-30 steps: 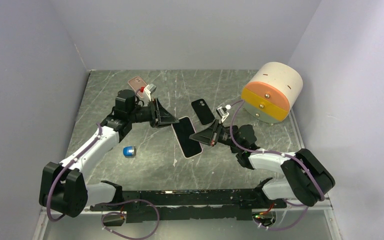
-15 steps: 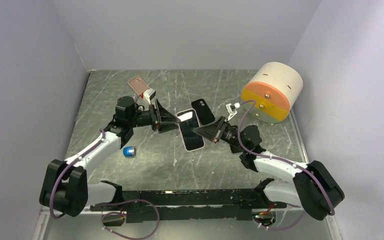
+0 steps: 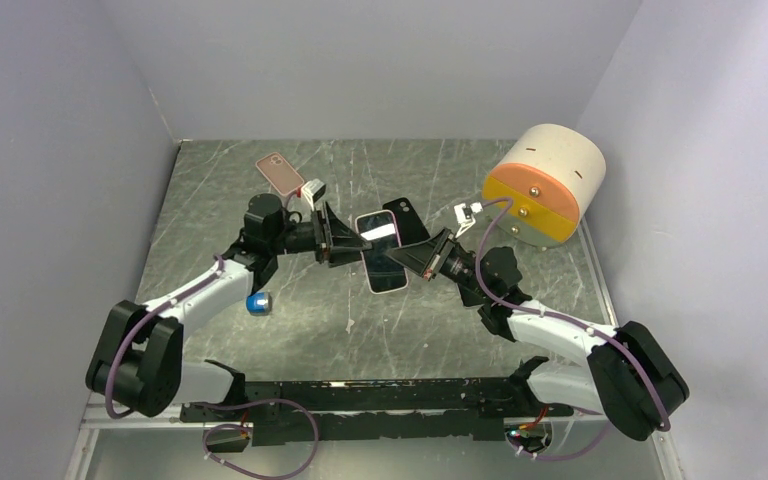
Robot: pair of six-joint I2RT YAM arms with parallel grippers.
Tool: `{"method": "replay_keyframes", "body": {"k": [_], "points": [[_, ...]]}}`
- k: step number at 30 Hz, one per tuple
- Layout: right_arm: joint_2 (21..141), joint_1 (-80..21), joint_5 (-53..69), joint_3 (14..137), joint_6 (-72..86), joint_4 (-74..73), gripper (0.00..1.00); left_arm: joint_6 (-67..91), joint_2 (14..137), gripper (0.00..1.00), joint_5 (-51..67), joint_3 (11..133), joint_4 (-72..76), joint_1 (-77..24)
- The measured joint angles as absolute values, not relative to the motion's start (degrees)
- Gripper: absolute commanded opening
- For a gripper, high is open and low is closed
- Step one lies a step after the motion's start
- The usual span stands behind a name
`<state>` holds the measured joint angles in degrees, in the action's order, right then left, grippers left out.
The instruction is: Put the phone into the phone case
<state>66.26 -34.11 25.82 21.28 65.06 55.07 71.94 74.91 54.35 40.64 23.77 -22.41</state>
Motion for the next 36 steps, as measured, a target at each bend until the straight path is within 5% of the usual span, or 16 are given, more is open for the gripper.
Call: {"method": "replay_keyframes", "body": {"k": [5,12,22,30,36], "points": [[66.26,-34.54,25.02,21.30,64.25,53.21,0.00,73.36,77.41,0.21,54.39,40.97,26.00,-23.83],[64.55,-34.48,24.56,21.80,63.99,49.06,0.13,70.78,77.54,0.03,55.07,41.23,28.32,-23.99],[60.40,-34.68,26.06,21.93,60.36,43.81,0.38,65.30,77.52,0.03,58.98,42.46,27.33,-24.25],[61.98,-34.30,29.12,24.40,59.99,42.50,0.45,57.34,76.51,0.02,61.23,43.94,20.58,-25.06],[62.57,-31.94,30.55,26.26,60.97,43.77,0.39,47.57,74.11,0.03,61.45,46.37,10.33,-28.03]]}}
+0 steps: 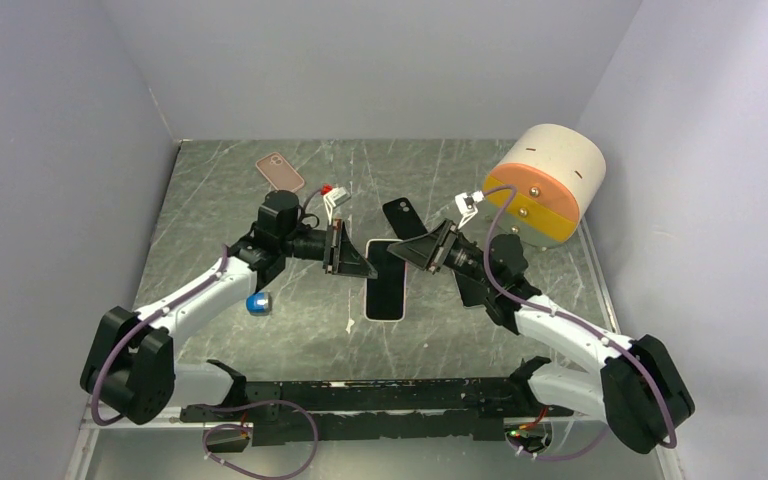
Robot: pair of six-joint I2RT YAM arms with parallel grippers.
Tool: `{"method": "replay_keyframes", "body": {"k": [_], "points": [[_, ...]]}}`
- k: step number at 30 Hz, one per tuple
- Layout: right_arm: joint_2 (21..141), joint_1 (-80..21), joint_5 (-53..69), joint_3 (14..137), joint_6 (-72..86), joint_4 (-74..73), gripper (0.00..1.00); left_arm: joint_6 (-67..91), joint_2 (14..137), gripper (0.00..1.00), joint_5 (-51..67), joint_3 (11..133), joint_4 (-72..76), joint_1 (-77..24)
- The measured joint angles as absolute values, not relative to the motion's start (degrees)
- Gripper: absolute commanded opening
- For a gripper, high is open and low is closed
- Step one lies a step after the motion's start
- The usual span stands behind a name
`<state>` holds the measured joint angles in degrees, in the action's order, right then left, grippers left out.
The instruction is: Put the phone into the phone case
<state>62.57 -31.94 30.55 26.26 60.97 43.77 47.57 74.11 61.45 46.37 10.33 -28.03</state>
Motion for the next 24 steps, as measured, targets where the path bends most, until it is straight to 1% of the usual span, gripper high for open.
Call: {"method": "replay_keyframes", "body": {"k": [6,8,11,13,14,15,21,22,24], "points": [[62.57,-30.28,31.81,26.63,61.60,44.01,0.37,44.58,73.73,0.03,62.22,46.39,8.08,-28.38],[62.57,-30.04,31.97,26.63,61.71,44.03,0.33,44.34,73.73,0.02,62.35,46.39,8.08,-28.38],[62.50,-29.76,31.99,26.63,61.69,43.64,0.22,43.77,73.73,0.03,62.35,46.39,7.62,-28.38],[62.33,-29.69,32.05,26.63,61.54,42.94,0.13,43.11,73.73,0.03,62.30,46.63,6.61,-28.38],[62.08,-29.71,32.10,26.63,61.30,42.61,0.05,42.74,73.73,0.03,62.28,46.76,5.91,-28.38],[61.80,-29.71,32.18,26.63,61.06,42.15,0.00,42.46,73.73,0.03,62.26,46.96,5.10,-28.38],[59.94,-29.74,31.94,26.89,59.05,38.46,0.00,40.84,74.00,0.03,61.76,48.97,0.01,-28.67],[59.77,-29.74,31.86,27.22,58.63,37.47,0.06,40.53,74.06,0.03,61.58,49.19,-0.62,-28.71],[59.55,-29.80,31.79,27.97,58.02,35.51,0.23,40.10,74.08,0.03,61.23,49.56,-1.65,-28.71]]}}
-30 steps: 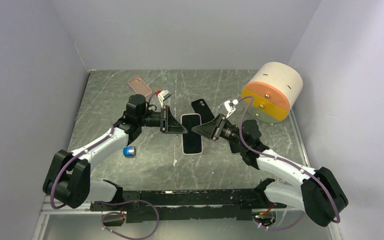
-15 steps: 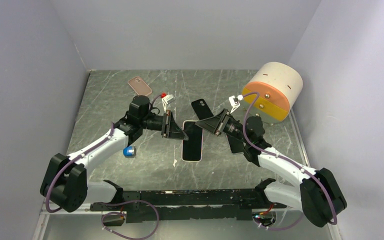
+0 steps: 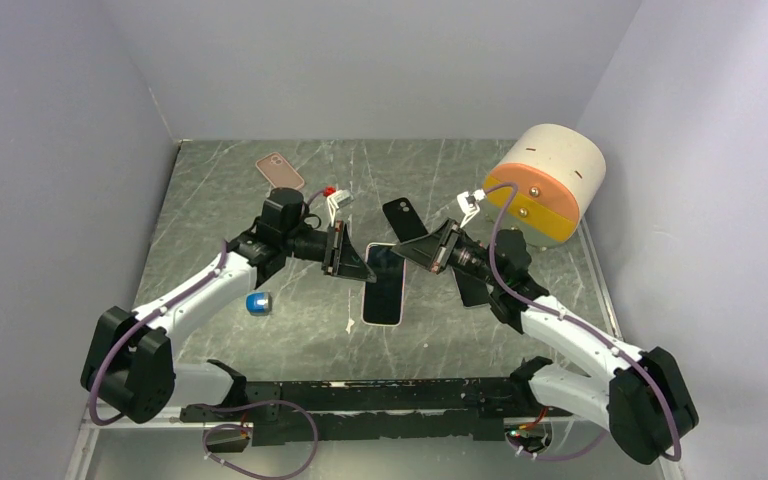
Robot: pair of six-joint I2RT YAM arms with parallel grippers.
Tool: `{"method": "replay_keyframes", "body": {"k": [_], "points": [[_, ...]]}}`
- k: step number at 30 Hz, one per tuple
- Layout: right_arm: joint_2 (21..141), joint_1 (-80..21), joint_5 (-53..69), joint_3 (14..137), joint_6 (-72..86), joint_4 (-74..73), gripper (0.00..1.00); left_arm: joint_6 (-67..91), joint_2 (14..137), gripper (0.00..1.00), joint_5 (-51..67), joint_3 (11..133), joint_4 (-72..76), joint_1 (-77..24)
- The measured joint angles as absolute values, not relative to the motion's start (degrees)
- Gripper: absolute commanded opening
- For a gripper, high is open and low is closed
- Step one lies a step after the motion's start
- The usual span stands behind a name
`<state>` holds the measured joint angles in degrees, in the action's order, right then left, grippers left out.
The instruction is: Put the phone into the phone case
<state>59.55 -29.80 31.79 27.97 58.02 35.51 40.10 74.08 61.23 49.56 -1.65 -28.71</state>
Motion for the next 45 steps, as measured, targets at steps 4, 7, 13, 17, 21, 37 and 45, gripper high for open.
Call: {"method": "replay_keyframes", "body": {"k": [4,7,13,17,21,37,45], "points": [[59.05,-29.78,31.40,29.21,57.19,31.92,0.45,39.86,74.08,0.03,60.47,49.82,-1.96,-28.77],[58.61,-29.61,31.14,29.21,56.97,31.22,0.53,41.39,74.00,0.03,59.07,49.12,-0.51,-28.69],[58.54,-29.50,32.80,29.15,57.74,32.08,0.62,46.83,73.25,0.03,57.74,46.48,6.31,-28.58],[59.55,-29.50,35.00,28.47,58.48,34.48,0.58,48.82,73.01,0.03,57.47,46.39,9.26,-28.58],[60.34,-29.50,36.23,27.27,59.09,35.27,0.46,49.08,72.29,0.03,57.06,46.39,9.72,-28.53],[60.31,-29.56,37.15,27.24,59.00,34.48,0.33,46.54,70.17,0.03,53.58,47.40,3.16,-28.49],[62.78,-29.54,38.85,27.24,60.07,35.68,0.48,46.65,68.77,0.02,49.17,47.40,2.20,-28.47]]}}
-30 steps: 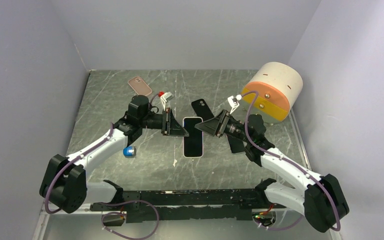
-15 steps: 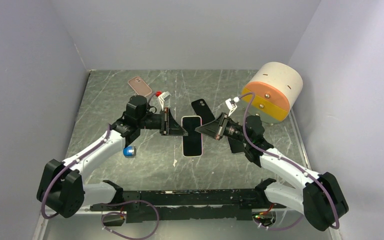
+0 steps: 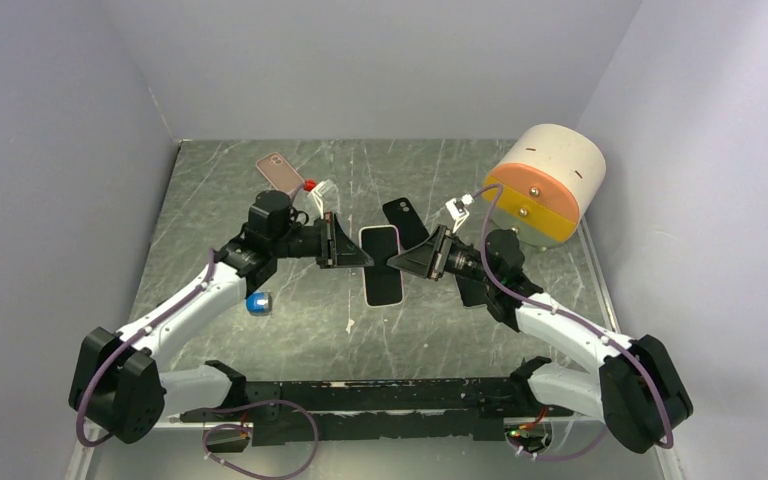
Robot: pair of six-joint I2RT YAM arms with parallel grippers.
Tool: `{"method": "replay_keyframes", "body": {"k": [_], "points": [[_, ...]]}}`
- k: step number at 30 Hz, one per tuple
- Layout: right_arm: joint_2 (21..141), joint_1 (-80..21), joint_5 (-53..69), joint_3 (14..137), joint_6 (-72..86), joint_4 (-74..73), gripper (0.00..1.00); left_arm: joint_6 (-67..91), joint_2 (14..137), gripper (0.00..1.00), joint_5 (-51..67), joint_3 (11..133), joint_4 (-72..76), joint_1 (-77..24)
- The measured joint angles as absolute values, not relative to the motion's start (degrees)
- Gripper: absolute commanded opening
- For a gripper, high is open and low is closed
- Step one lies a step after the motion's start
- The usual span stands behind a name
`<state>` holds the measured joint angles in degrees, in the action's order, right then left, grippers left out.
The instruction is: Put the phone into the phone case
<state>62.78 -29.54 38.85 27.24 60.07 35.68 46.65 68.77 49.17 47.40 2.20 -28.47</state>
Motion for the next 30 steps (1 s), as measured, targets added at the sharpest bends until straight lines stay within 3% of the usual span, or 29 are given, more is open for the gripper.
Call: {"method": "replay_keyframes", "body": {"k": [8,14,18,26,30], "points": [[63.59,-29.56,40.75,27.24,60.25,36.67,0.42,48.23,66.74,0.03,46.63,47.37,3.40,-28.47],[64.18,-29.56,41.19,27.24,60.27,37.19,0.09,48.86,66.70,0.03,45.30,47.37,3.33,-28.45],[64.05,-29.56,42.11,27.24,59.96,37.87,0.01,49.28,66.52,0.03,45.15,47.37,2.70,-28.14],[63.57,-29.78,41.78,26.87,59.59,37.36,0.00,48.42,66.15,0.35,43.59,47.55,-0.49,-28.23],[63.48,-29.82,40.21,26.39,59.61,36.62,0.00,46.98,66.15,0.43,41.95,47.66,-2.79,-28.23]]}}
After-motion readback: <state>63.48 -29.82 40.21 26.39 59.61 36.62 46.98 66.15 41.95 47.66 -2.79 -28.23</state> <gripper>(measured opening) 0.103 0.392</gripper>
